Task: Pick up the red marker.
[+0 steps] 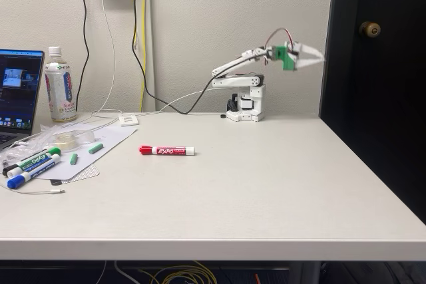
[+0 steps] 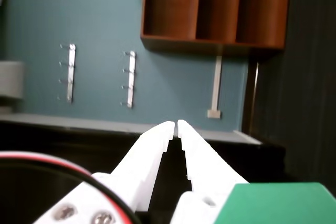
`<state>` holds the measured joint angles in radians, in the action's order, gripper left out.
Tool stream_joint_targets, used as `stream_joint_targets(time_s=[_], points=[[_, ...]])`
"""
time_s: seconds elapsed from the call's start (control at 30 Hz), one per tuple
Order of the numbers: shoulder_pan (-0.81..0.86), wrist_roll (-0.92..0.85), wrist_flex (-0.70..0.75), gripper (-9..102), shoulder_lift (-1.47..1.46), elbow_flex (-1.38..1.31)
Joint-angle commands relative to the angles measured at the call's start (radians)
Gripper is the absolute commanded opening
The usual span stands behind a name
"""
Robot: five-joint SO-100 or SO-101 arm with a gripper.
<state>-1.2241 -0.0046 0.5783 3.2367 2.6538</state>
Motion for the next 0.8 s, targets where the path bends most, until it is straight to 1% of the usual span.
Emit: stream_joint_targets(time_s=[0.0,0.13,0.33,0.5,0.53,0.77], points=[[0.058,0.020,0.129,0,-0.155,-0.316],[0.140,0.021,0.252,0,-0.344,-0.581],[0.279,0.018,0.480,0,-0.623,-1.000],[0.477,0.046,0.683,0,-0.864,-1.331],[0.512,0.041,0.703,0,-0.887,-1.361],[0.793,0.066,0.716,0,-0.956,-1.359]])
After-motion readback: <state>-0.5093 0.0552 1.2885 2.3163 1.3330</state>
